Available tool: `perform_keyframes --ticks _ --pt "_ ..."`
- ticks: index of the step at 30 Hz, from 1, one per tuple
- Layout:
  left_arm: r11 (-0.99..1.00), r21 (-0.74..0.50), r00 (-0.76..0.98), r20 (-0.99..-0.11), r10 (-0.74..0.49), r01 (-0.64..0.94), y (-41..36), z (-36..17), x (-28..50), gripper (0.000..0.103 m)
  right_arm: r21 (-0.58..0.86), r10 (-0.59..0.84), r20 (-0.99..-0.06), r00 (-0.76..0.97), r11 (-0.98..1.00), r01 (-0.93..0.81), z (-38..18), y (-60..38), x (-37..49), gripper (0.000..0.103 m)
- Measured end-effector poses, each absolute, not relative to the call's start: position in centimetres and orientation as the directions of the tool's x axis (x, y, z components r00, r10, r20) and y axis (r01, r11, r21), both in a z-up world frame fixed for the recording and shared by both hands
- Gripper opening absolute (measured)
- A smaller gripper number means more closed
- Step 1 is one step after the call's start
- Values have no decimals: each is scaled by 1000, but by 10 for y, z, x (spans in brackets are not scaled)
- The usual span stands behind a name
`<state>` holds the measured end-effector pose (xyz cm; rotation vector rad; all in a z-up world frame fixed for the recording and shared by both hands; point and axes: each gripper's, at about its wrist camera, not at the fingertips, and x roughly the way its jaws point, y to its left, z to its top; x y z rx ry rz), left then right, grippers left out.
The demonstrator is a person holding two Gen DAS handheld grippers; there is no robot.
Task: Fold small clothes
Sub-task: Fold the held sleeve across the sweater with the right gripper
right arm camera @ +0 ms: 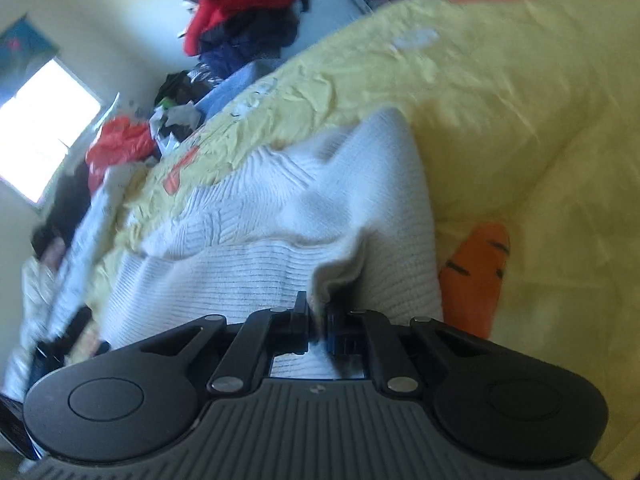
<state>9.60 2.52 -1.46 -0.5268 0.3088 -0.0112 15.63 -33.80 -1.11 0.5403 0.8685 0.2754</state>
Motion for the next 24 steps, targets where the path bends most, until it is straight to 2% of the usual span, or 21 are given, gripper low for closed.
perform_keyframes --ticks 2,5,6,8,9,12,14,15,16,17,20,24 --pt "863 -501 953 -288 -92 -68 26 -15 96 103 540 428 -622 656 841 -36 3 -339 155 10" --pt "861 -505 952 -290 -95 -68 26 -16 97 103 593 449 -526 722 803 -68 24 -353 150 10" --pt "860 -506 952 -290 -98 -66 26 -15 98 103 588 442 -536 719 807 -57 21 -357 152 10" --pt "859 -508 951 -294 -97 -70 27 -16 98 103 526 381 -637 671 851 16 2 -360 161 9" --pt "857 -511 950 -296 -97 -71 27 -16 99 103 517 371 -646 667 855 25 -3 -361 161 9" --pt "853 -516 950 -296 -97 -74 28 -16 99 103 567 410 -560 720 823 -27 5 -360 150 9" --pt "853 -516 950 -297 -99 -73 28 -16 100 103 535 376 -627 682 845 26 -10 -362 160 8" --pt "854 -514 950 -298 -97 -74 28 -16 100 103 540 383 -623 682 841 22 -14 -364 161 9" --pt "854 -515 950 -298 -98 -74 28 -17 100 103 547 388 -612 689 837 15 -14 -365 160 10" --pt "854 -514 950 -298 -97 -75 28 -16 100 103 558 393 -602 695 830 15 -12 -365 158 22" --pt "857 -510 949 -301 -97 -74 28 -16 100 103 540 357 -590 724 842 25 -4 -366 150 24" --pt "883 -461 935 -344 -85 -89 25 -8 100 103 439 218 -517 828 898 38 19 -358 122 29"
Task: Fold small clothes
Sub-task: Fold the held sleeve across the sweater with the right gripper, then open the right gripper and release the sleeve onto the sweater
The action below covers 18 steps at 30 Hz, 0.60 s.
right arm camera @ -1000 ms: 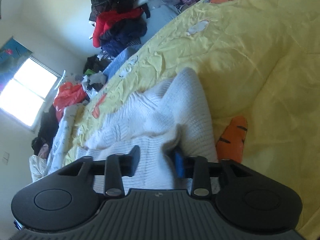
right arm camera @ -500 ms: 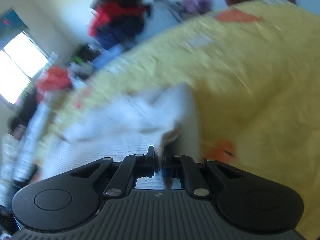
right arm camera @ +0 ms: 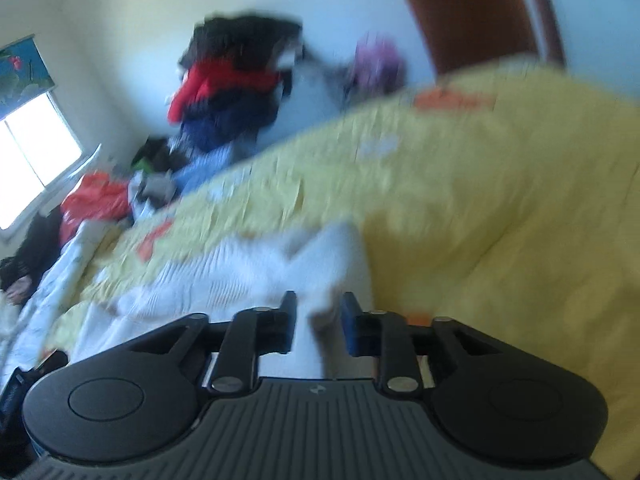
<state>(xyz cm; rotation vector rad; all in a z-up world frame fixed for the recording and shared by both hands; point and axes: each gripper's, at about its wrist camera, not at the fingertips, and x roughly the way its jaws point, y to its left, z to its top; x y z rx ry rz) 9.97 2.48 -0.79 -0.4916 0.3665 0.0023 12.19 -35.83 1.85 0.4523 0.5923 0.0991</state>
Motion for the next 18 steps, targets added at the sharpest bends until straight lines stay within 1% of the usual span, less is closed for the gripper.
perform_keyframes --ticks 1,3,4,5,7,8,9,10,11,13,14,15,16,17,18 --pt "903 -421 929 -360 -81 -84 22 -1 99 103 432 223 -502 836 902 19 23 -355 120 29" --pt "940 -339 935 -346 -84 -40 15 12 100 103 434 266 -488 831 900 -33 32 -347 125 29" --pt "963 -268 938 -337 -79 -15 10 19 104 103 424 281 -489 826 904 -56 34 -340 130 29" --pt "985 -172 934 -351 -64 3 1 24 113 103 402 289 -496 819 912 -78 37 -329 135 29" --pt "1000 7 905 -426 -22 28 -16 22 140 103 342 291 -523 801 933 -115 34 -303 149 35" --pt "997 69 886 -464 5 30 -22 17 154 103 323 289 -544 788 939 -121 30 -292 155 42" --pt "995 101 868 -496 28 25 -24 9 166 103 318 290 -571 768 941 -119 22 -283 162 46" --pt "993 113 846 -532 40 24 -24 0 177 103 317 290 -607 740 942 -108 11 -276 171 46" --pt "993 111 815 -578 40 30 -23 -10 187 103 295 276 -639 718 950 -102 0 -268 178 41" --pt "998 42 803 -596 -11 44 -12 -14 193 103 162 220 -593 775 975 -153 -12 -260 177 38" --pt "999 10 794 -607 -34 50 -6 -16 195 103 147 224 -580 783 975 -169 -14 -261 176 37" --pt "998 -18 787 -614 -56 57 -1 -18 198 103 153 245 -564 788 969 -192 -17 -266 176 32" --pt "998 -27 784 -617 -68 65 1 -19 200 103 154 265 -549 793 964 -215 -20 -274 177 30" --pt "998 -17 781 -621 -64 69 0 -20 202 103 190 285 -546 788 958 -215 -19 -282 179 24" --pt "998 -6 780 -623 -58 69 -3 -20 203 103 214 291 -547 785 955 -206 -18 -288 181 21"
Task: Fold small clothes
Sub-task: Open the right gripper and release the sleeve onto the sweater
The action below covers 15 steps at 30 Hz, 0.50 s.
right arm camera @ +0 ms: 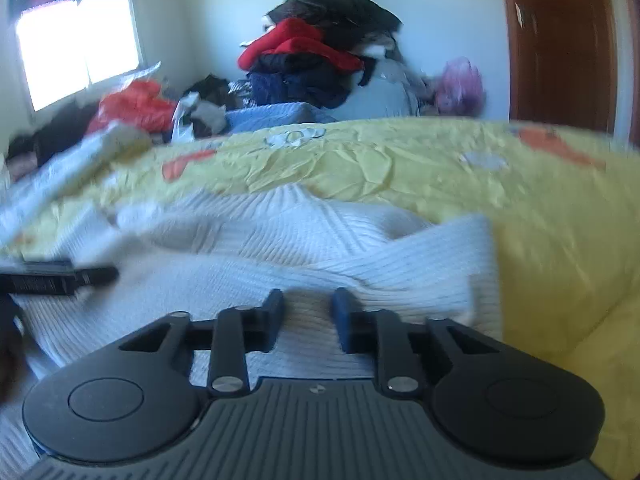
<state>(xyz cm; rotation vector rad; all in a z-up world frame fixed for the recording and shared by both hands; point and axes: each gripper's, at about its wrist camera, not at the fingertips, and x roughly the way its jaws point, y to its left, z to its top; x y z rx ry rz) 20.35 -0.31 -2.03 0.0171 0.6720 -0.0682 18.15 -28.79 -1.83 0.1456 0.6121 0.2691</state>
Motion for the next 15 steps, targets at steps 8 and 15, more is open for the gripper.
perform_keyframes --ticks 8,15 --pt "998 -6 784 -618 -55 65 -3 -22 202 103 25 125 -559 819 991 -134 -6 -263 129 55" --pt "996 81 803 -595 10 48 -9 -12 178 103 7 118 -542 832 991 -136 -20 -261 106 63"
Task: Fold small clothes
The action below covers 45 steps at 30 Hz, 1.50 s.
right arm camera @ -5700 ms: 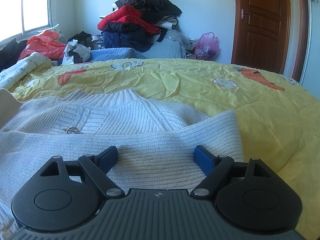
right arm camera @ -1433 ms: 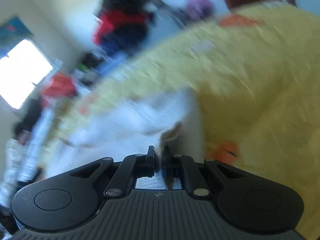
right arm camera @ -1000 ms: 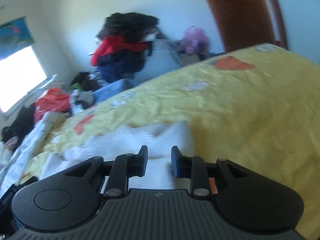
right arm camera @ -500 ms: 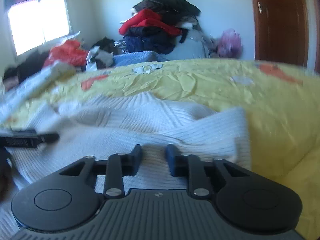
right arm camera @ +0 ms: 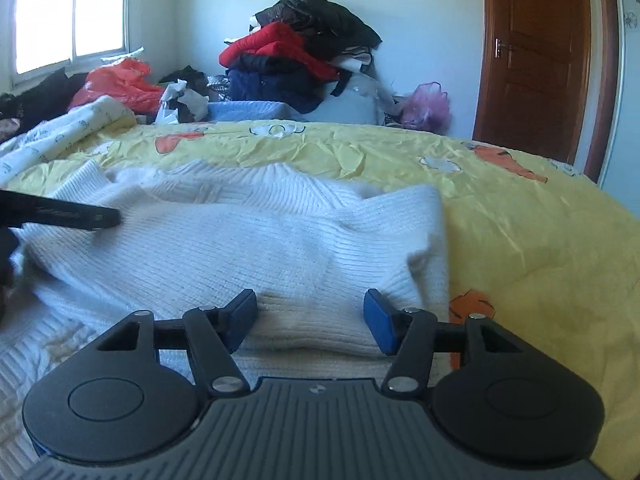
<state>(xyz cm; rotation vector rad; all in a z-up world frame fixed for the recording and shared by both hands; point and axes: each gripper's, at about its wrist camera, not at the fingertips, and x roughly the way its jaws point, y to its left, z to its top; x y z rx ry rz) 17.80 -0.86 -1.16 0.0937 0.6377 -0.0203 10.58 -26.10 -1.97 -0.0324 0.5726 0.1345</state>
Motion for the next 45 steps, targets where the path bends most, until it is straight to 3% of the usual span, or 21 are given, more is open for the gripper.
perform_keyframes --ticks 2,6,11,13,15,16,19,24,29,34,45 --pt "994 107 798 -602 44 26 -9 -4 154 103 -4 112 -542 833 991 -137 -20 -260 105 63" --pt "993 56 790 -612 -45 99 -3 -2 106 103 11 121 -541 832 991 -137 -21 -257 106 63" --pt "994 -9 762 -642 -87 105 4 -18 104 103 -1 100 -534 839 993 -119 -18 -255 100 64" --pt "994 -40 759 -643 -104 103 8 -20 105 103 -8 73 -540 839 996 -92 -10 -251 88 70" --pt "994 -40 760 -641 -106 105 9 -20 105 103 -24 70 -559 826 995 -100 -2 -245 71 96" --pt "994 -40 762 -639 -106 104 8 -21 104 103 -33 70 -571 818 994 -108 -3 -243 64 102" --pt "994 -41 762 -639 -106 104 7 -22 103 103 -49 51 -632 773 993 -105 -30 -245 57 101" --pt "995 -23 761 -643 -86 94 5 -21 97 103 -47 51 -625 779 994 -102 -30 -243 61 101" --pt "989 84 746 -665 -35 121 -5 -20 59 103 -37 57 -625 779 994 -102 -31 -245 62 101" --pt "991 21 746 -661 -85 131 10 -22 36 103 -37 56 -625 779 994 -102 -31 -245 62 101" --pt "992 35 752 -656 -68 120 7 -23 37 103 0 -44 -668 743 998 59 -27 -232 12 103"
